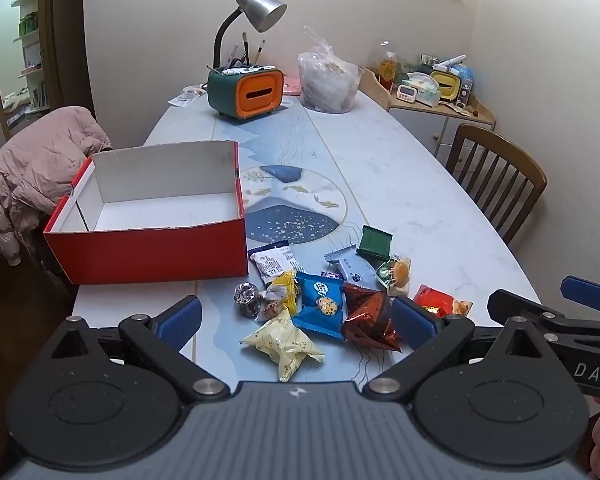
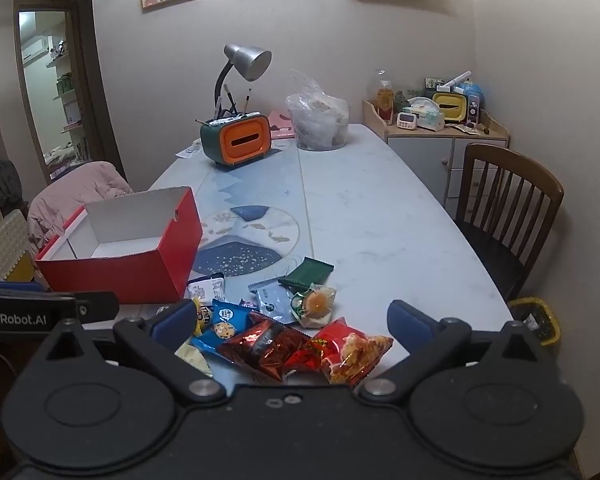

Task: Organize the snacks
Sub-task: 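Move both tools toward the snack pile in front of the box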

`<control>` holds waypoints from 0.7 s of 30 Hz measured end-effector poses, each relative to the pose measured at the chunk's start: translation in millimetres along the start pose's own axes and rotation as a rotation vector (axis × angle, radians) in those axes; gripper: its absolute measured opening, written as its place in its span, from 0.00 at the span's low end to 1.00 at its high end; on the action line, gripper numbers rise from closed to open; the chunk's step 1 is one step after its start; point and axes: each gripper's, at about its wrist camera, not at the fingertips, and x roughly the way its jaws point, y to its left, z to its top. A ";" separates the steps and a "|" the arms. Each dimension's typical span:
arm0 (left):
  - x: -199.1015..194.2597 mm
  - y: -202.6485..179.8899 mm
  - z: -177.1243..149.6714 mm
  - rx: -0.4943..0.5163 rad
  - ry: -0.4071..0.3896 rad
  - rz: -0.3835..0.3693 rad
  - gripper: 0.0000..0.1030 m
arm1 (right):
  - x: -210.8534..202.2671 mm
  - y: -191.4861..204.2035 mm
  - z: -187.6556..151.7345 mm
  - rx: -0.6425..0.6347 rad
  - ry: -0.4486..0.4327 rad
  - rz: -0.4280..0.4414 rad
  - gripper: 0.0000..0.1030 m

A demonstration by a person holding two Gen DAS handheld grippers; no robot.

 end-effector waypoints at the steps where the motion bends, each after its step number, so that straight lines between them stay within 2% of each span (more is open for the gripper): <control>1: 0.9 -0.2 -1.8 0.002 -0.014 0.000 0.99 | -0.2 -0.4 -0.2 0.000 0.000 0.000 0.99; 21: 1.9 2.9 0.7 -0.004 0.012 -0.006 0.99 | 1.6 3.2 -0.1 -0.014 0.012 -0.015 0.99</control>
